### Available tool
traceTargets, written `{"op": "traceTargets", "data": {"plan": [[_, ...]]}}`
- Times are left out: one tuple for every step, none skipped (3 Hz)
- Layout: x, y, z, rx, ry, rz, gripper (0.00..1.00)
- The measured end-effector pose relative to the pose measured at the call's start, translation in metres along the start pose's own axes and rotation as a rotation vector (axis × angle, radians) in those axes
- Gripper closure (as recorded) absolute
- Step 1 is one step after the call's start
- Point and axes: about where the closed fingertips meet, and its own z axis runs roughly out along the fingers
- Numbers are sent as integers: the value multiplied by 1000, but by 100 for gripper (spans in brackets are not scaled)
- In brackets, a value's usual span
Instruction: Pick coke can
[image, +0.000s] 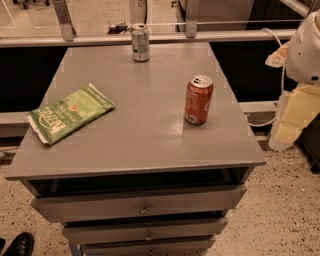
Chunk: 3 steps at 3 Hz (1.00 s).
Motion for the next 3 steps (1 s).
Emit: {"op": "traceTargets", "data": {"plan": [[0, 0, 0, 0, 0, 0, 0], [-2, -36, 22, 37, -118, 50, 0], [-7, -66, 44, 56, -230, 99, 0]]}}
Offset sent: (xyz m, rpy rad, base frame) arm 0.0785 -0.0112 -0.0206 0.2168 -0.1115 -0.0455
